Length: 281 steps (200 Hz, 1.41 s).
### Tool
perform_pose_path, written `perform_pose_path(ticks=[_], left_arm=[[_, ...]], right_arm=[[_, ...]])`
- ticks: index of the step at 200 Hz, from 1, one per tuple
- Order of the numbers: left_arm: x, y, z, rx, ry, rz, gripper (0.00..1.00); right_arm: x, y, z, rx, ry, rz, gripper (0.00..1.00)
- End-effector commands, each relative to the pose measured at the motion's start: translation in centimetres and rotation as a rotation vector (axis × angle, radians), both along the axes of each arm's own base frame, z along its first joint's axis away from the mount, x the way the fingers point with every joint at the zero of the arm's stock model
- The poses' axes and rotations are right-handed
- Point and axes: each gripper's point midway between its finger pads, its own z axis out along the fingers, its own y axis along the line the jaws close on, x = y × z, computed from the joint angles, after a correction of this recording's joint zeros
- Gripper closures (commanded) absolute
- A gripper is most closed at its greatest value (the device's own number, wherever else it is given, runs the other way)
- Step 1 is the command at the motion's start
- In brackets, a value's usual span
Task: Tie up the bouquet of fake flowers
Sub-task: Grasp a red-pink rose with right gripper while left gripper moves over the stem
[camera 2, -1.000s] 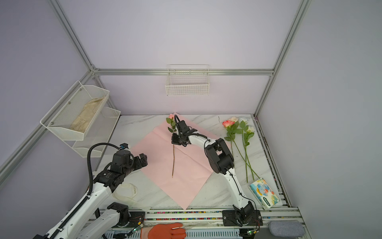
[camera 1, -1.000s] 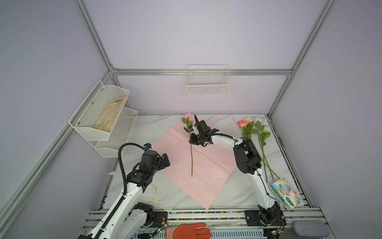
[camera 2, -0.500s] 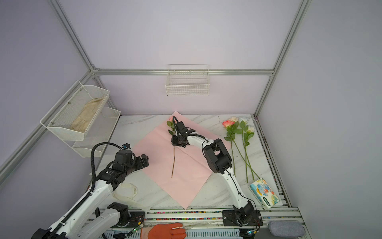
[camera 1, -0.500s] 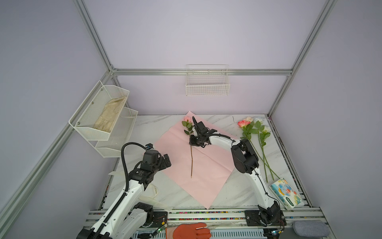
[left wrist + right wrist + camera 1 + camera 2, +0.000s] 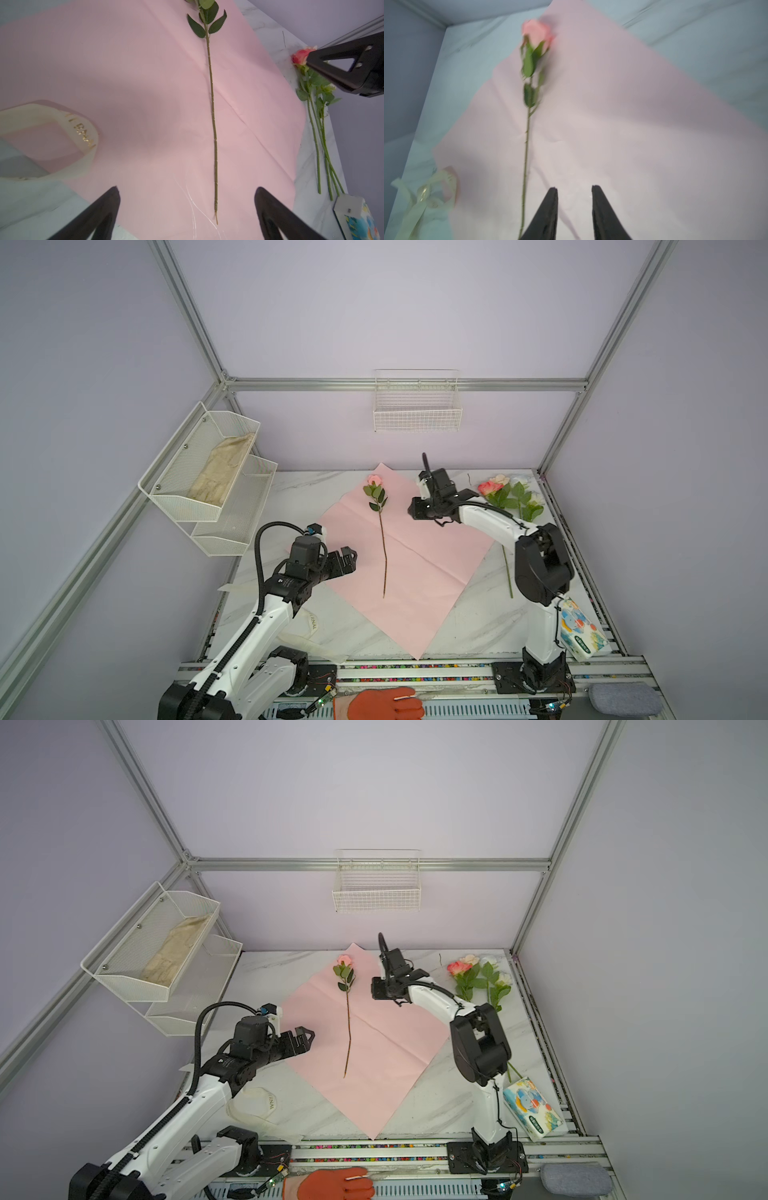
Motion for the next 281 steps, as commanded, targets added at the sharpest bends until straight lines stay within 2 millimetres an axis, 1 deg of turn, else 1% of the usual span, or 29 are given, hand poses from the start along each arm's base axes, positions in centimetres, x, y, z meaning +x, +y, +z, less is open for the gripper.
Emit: perform_pose_path(ticks=[1,7,18,21,22,42,56,76,97,119,134,147,164,177,191,198,205,224,236,246,265,281], left_arm=[[2.1,-4.6,5.5,-0.11,-0.123,-0.142,0.0],[2.2,-5.6,5.6,-0.109,-0.123,-0.17,0.0],[2.3,-7.2,5.7,-0.11,-0.12,-0.216,0.0],[2.3,-7.6,5.7,-0.113,-0.12,-0.227,0.0],[2.3,-7.8,5.7,-0.114,-0.118,-0.23,0.0],[2.6,-10.3,5.7,-0.124,-0.107,-0.29,0.0],[2.6,-11.8,5.6,-0.125,-0.096,-0.323,0.0],[2.5,-13.1,5.4,-0.124,-0.088,-0.352,0.0],[2.4,-13.8,5.2,-0.122,-0.085,-0.362,0.0],[2.4,-13.8,5.2,-0.121,-0.087,-0.358,0.0],[2.3,-13.7,5.1,-0.117,-0.088,-0.355,0.0],[2.3,-13.7,5.3,-0.115,-0.093,-0.355,0.0],[2.3,-13.6,5.4,-0.111,-0.095,-0.354,0.0],[2.3,-13.5,5.5,-0.106,-0.097,-0.351,0.0],[2.2,-13.4,5.6,-0.101,-0.099,-0.351,0.0],[2.2,-13.3,5.7,-0.098,-0.104,-0.349,0.0],[2.2,-13.2,5.6,-0.095,-0.105,-0.348,0.0],[2.3,-13.1,5.8,-0.09,-0.11,-0.343,0.0],[2.4,-13.1,6.1,-0.093,-0.118,-0.342,0.0],[2.3,-13.2,6.3,-0.095,-0.121,-0.344,0.0],[2.3,-13.0,6.5,-0.09,-0.13,-0.342,0.0],[2.3,-12.6,6.5,-0.073,-0.139,-0.332,0.0]], right_arm=[[0.1,-11.4,-3.6,-0.119,0.067,-0.2,0.68],[-0.2,-13.6,-4.3,-0.14,0.087,-0.238,0.68],[-0.7,-16.9,-5.3,-0.167,0.116,-0.302,0.68],[-0.8,-17.4,-5.5,-0.169,0.122,-0.311,0.68],[-1.0,-17.9,-5.8,-0.172,0.129,-0.32,0.68],[-1.7,-21.2,-7.3,-0.219,0.171,-0.389,0.67],[-1.7,-22.7,-7.9,-0.252,0.185,-0.409,0.66],[-1.4,-23.7,-9.0,-0.308,0.207,-0.382,0.66],[-1.4,-24.2,-10.8,-0.376,0.252,-0.329,0.66],[-1.5,-25.1,-12.1,-0.451,0.292,-0.308,0.66],[-1.7,-25.1,-13.1,-0.472,0.305,-0.264,0.66],[-1.7,-25.4,-13.7,-0.491,0.316,-0.264,0.66],[-1.9,-25.2,-14.7,-0.487,0.326,-0.228,0.66],[-2.0,-24.9,-15.2,-0.48,0.336,-0.206,0.7],[-1.7,-24.7,-14.7,-0.478,0.307,-0.191,0.76],[-1.5,-24.8,-14.0,-0.482,0.282,-0.191,0.79],[-1.1,-24.7,-13.1,-0.483,0.248,-0.188,0.79],[-0.2,-23.9,-11.1,-0.47,0.176,-0.122,0.8],[0.2,-23.8,-9.8,-0.485,0.149,-0.11,0.85],[0.4,-23.8,-8.4,-0.488,0.118,-0.108,0.9],[0.5,-23.2,-5.6,-0.48,0.06,-0.102,0.93],[0.5,-22.3,-3.4,-0.455,0.0,-0.087,0.94]])
